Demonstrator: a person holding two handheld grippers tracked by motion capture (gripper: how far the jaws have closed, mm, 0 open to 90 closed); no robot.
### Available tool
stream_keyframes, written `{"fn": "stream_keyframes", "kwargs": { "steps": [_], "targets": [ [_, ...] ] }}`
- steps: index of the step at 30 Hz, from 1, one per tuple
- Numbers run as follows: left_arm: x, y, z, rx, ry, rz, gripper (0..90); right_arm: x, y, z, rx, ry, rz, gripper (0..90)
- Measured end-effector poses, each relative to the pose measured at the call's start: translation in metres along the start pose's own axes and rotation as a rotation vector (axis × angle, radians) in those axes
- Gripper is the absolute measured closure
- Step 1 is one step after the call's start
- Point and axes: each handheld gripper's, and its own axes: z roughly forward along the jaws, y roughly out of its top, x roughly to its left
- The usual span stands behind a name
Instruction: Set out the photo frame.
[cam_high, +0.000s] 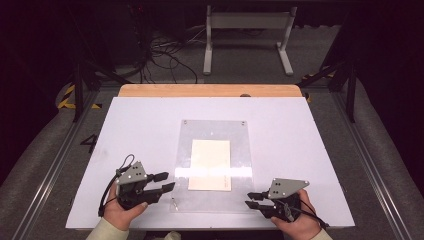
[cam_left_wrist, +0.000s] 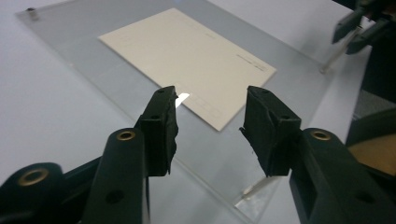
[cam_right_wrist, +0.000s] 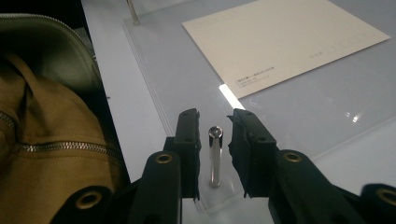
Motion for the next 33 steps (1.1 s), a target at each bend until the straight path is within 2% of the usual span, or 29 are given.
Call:
{"fn": "stream_keyframes", "kwargs": {
  "steps": [2, 3, 4, 5, 6, 9, 10, 11, 13, 15, 16, 18, 22, 26, 28, 29, 33],
  "targets": [
    [0.000, 0.001, 0.001, 0.006, -0.007, 0.009, 51.8, -0.001, 0.000, 0.000, -0.002, 0.003, 0.003, 72.8],
    [-0.002, 0.001, 0.001, 0.016, -0.017, 0.035, 49.0, -0.001, 0.000, 0.000, 0.005, 0.002, 0.004, 73.2],
    [-0.007, 0.000, 0.002, 0.038, -0.044, 0.091, 48.7, -0.001, -0.001, 0.000, 0.009, 0.007, 0.005, 74.0],
    [-0.012, -0.001, 0.003, 0.053, -0.074, 0.110, 47.6, 0.000, -0.002, 0.000, 0.013, 0.012, 0.003, 74.4],
    [-0.019, -0.003, 0.005, 0.071, -0.122, 0.153, 45.6, 0.000, -0.003, 0.000, 0.017, 0.013, 0.001, 75.0],
    [-0.030, -0.006, 0.013, 0.131, -0.156, 0.231, 43.1, 0.001, -0.003, 0.002, 0.030, 0.001, -0.007, 79.5],
    [-0.032, -0.007, 0.016, 0.149, -0.144, 0.240, 44.0, 0.001, -0.004, 0.003, 0.037, -0.014, -0.012, 81.2],
    [-0.033, -0.008, 0.020, 0.173, -0.120, 0.255, 49.3, 0.000, -0.004, 0.003, 0.034, -0.007, -0.011, 83.7],
    [-0.035, -0.009, 0.025, 0.223, -0.055, 0.300, 70.6, 0.002, -0.003, 0.004, 0.037, -0.022, -0.031, 84.7],
    [-0.034, -0.007, 0.027, 0.231, -0.066, 0.292, 79.9, 0.002, -0.002, 0.004, 0.044, -0.029, -0.033, 84.8],
    [-0.034, -0.005, 0.029, 0.233, -0.050, 0.293, 82.9, 0.001, -0.001, 0.004, 0.044, -0.039, -0.033, 84.9],
    [-0.031, -0.002, 0.032, 0.232, -0.032, 0.288, 82.8, -0.003, 0.000, 0.006, 0.037, -0.057, -0.030, 84.9],
    [-0.024, 0.002, 0.039, 0.216, -0.032, 0.266, 83.3, -0.013, 0.002, 0.008, 0.041, -0.074, -0.011, 84.7],
    [-0.021, 0.006, 0.045, 0.203, -0.020, 0.269, 83.1, -0.025, 0.006, 0.010, 0.059, -0.090, -0.031, 83.8],
    [-0.018, 0.008, 0.048, 0.203, -0.016, 0.274, 83.0, -0.029, 0.007, 0.012, 0.057, -0.095, -0.066, 83.1],
    [-0.017, 0.008, 0.048, 0.198, -0.015, 0.269, 83.0, -0.031, 0.007, 0.012, 0.054, -0.094, -0.084, 83.2],
    [-0.015, 0.009, 0.050, 0.192, -0.021, 0.261, 83.4, -0.038, 0.007, 0.014, 0.047, -0.062, -0.074, 84.0]
  ]
}}
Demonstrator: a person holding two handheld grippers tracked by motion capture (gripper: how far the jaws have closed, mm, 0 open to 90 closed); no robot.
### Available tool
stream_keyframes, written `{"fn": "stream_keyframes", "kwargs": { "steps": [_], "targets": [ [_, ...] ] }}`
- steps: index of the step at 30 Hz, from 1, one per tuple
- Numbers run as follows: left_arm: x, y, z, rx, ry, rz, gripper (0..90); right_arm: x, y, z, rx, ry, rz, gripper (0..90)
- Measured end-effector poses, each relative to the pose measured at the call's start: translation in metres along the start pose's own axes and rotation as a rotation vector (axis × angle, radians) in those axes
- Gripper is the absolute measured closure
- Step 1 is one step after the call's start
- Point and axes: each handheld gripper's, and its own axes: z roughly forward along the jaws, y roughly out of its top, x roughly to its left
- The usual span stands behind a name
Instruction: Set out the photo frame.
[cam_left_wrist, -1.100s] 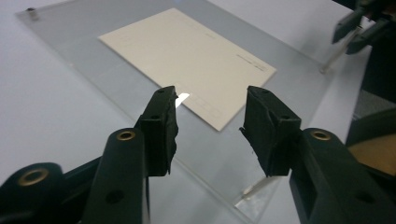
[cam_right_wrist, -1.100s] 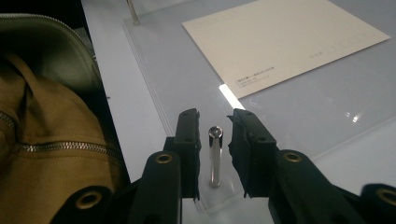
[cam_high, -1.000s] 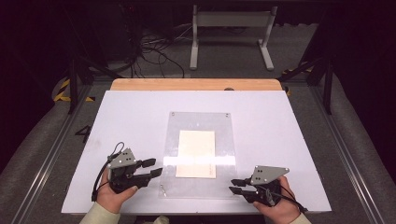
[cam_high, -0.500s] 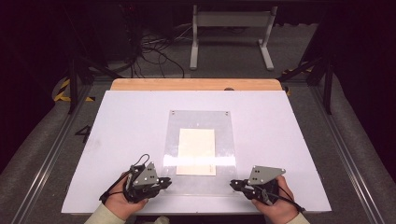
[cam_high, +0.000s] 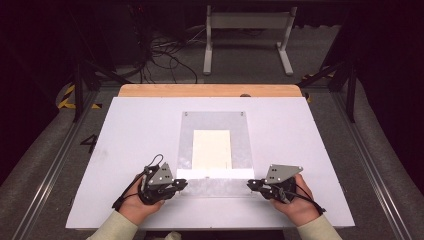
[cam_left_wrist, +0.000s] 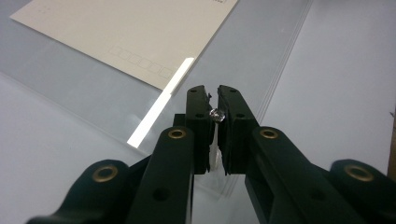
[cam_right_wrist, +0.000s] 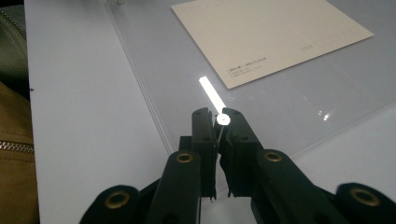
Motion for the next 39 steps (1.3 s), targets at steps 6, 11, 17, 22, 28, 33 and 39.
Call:
{"fn": "stream_keyframes", "kwargs": {
  "steps": [6, 11, 17, 22, 28, 33, 39],
  "targets": [
    [-0.005, 0.000, 0.000, 0.003, 0.017, 0.023, 84.0, 0.002, 0.000, 0.001, 0.007, 0.002, -0.015, 85.1],
    [-0.006, -0.002, -0.001, 0.000, -0.006, 0.024, 82.3, 0.012, -0.001, 0.000, 0.017, -0.042, -0.115, 85.1],
    [0.012, -0.003, -0.027, -0.198, -0.120, -0.134, 56.9, 0.020, -0.005, -0.001, 0.008, -0.069, -0.212, 84.9],
    [0.040, -0.002, -0.038, -0.254, -0.014, -0.286, 44.0, 0.028, -0.009, -0.002, -0.005, -0.113, -0.272, 84.9],
    [0.079, 0.018, -0.027, -0.198, 0.099, -0.359, 34.3, 0.037, -0.015, -0.003, -0.024, -0.154, -0.343, 85.1],
    [0.103, 0.031, -0.020, -0.225, 0.138, -0.366, 34.6, 0.045, -0.019, -0.003, -0.031, -0.193, -0.395, 85.3],
    [0.122, 0.043, -0.018, -0.262, 0.124, -0.378, 26.9, 0.056, -0.024, -0.003, -0.036, -0.254, -0.457, 85.4]
  ]
}}
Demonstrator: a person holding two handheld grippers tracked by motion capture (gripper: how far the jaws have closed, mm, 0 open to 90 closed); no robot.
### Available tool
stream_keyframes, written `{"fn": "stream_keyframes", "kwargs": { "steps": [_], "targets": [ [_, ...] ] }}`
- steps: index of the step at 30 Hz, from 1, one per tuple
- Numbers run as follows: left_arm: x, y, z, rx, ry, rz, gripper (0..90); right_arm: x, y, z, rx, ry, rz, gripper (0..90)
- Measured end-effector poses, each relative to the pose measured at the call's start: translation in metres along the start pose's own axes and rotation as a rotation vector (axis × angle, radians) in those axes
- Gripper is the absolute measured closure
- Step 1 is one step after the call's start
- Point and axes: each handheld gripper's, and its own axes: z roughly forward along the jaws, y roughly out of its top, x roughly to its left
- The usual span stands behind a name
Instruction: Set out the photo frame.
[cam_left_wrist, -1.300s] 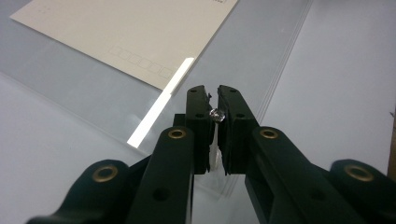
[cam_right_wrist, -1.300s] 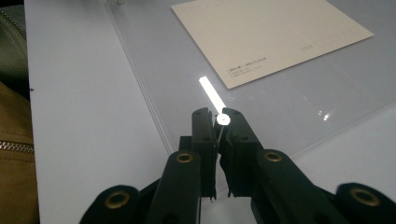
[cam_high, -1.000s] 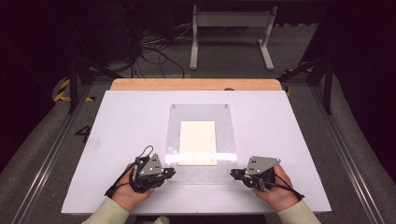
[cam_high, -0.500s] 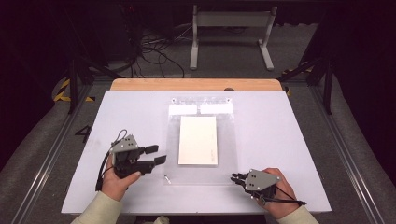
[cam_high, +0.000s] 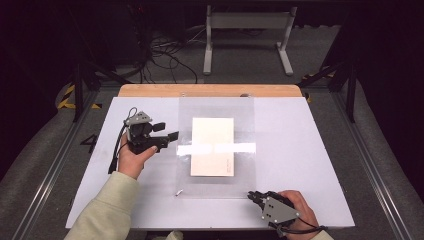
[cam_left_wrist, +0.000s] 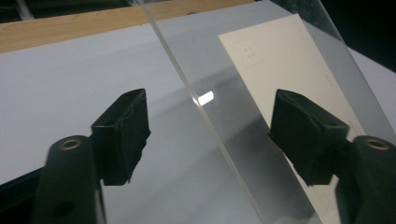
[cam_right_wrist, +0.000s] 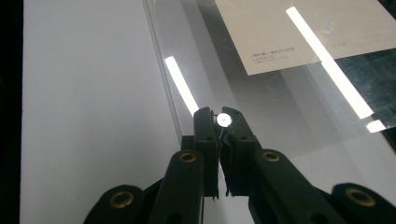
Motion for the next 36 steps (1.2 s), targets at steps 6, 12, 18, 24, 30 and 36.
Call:
{"fn": "stream_keyframes", "kwargs": {
  "steps": [6, 12, 18, 24, 30, 36],
  "targets": [
    [0.001, 0.011, 0.011, -0.008, -0.019, -0.001, 21.9, 0.007, 0.001, -0.001, 0.010, -0.031, -0.037, 85.3],
    [0.008, 0.025, 0.020, -0.024, 0.019, -0.023, 20.8, 0.010, 0.001, -0.002, 0.012, -0.047, -0.052, 85.3],
    [0.019, 0.032, 0.030, -0.022, -0.048, -0.084, 21.1, 0.012, 0.001, -0.002, 0.015, -0.058, -0.054, 85.3],
    [0.008, 0.031, 0.051, 0.034, -0.112, -0.050, 20.2, 0.013, 0.001, -0.002, 0.018, -0.062, -0.065, 85.2],
    [-0.003, 0.031, 0.055, 0.033, -0.170, -0.016, 32.6, 0.012, 0.000, -0.002, 0.014, -0.059, -0.056, 85.2],
    [0.000, 0.029, 0.039, -0.034, -0.229, -0.008, 46.7, 0.012, 0.001, -0.003, 0.021, -0.061, -0.060, 85.0]
  ]
}}
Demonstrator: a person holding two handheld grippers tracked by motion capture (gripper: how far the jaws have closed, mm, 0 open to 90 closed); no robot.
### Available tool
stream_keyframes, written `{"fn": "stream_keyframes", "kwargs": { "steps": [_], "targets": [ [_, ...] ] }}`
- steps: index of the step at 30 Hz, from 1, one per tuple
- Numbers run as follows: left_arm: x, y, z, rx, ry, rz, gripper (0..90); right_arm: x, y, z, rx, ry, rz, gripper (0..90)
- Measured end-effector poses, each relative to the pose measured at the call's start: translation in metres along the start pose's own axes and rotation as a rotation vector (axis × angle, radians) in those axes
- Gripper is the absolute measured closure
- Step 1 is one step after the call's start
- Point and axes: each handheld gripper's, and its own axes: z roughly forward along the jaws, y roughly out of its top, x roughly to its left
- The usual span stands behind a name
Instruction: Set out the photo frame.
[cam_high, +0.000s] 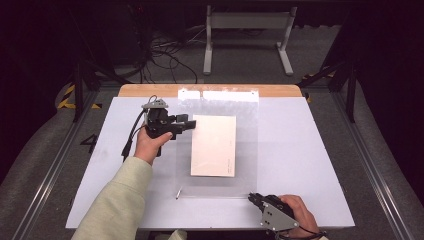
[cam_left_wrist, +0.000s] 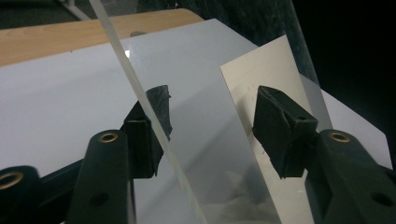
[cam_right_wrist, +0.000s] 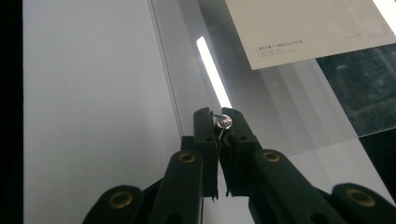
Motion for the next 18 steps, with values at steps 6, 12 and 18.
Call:
{"fn": "stream_keyframes", "kwargs": {
  "steps": [6, 12, 18],
  "targets": [
    [-0.007, -0.003, -0.022, -0.023, -0.055, 0.007, 56.9, -0.002, -0.001, -0.002, 0.006, 0.010, 0.015, 84.6],
    [-0.016, -0.013, -0.039, -0.074, -0.079, 0.029, 63.4, -0.007, -0.003, -0.007, 0.023, 0.025, 0.071, 77.7],
    [-0.023, -0.018, -0.045, -0.086, -0.062, 0.040, 65.4, -0.019, -0.008, -0.019, 0.002, 0.021, 0.133, 74.4]
  ]
}}
